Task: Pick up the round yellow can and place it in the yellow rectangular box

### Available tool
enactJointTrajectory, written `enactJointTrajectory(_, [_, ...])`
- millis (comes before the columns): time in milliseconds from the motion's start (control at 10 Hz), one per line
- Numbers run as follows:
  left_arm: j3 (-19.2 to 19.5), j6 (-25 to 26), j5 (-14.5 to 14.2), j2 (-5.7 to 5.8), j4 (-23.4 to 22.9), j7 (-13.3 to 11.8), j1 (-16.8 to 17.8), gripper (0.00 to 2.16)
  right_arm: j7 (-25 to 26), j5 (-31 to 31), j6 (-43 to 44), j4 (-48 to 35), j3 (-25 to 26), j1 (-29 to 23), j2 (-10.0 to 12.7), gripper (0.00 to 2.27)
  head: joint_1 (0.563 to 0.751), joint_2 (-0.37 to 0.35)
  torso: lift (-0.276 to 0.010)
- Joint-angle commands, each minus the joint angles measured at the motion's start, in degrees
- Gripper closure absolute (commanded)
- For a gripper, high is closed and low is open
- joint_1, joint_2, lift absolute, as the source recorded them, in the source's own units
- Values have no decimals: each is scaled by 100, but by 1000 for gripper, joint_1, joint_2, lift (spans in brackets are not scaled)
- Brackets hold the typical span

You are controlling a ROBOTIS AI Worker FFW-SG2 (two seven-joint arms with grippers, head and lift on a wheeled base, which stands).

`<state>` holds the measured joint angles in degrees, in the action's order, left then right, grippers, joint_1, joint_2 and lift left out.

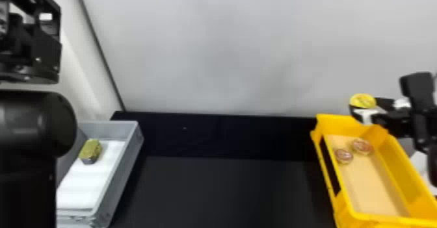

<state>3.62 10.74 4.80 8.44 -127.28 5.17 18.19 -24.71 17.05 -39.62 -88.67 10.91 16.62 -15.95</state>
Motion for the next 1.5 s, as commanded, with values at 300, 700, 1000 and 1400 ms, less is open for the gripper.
enactJointTrajectory(300, [16, 7, 3, 0, -17, -7, 0, 140, 237, -158, -223, -62, 684, -511, -119, 665, 663, 54, -5])
enactJointTrajectory(700, [16, 7, 3, 0, -25, -16, 0, 140, 369, -545, -100, 474, 781, -722, -127, 665, 663, 54, -5])
enactJointTrajectory(1000, [7, 16, 3, 0, -25, -16, 0, 140, 519, -984, -3, 1036, 772, -906, -127, 665, 663, 54, -5])
enactJointTrajectory(1400, [7, 25, 3, 9, -17, -25, 0, 140, 914, -1556, 76, 1476, 693, -1056, -127, 665, 663, 54, -5])
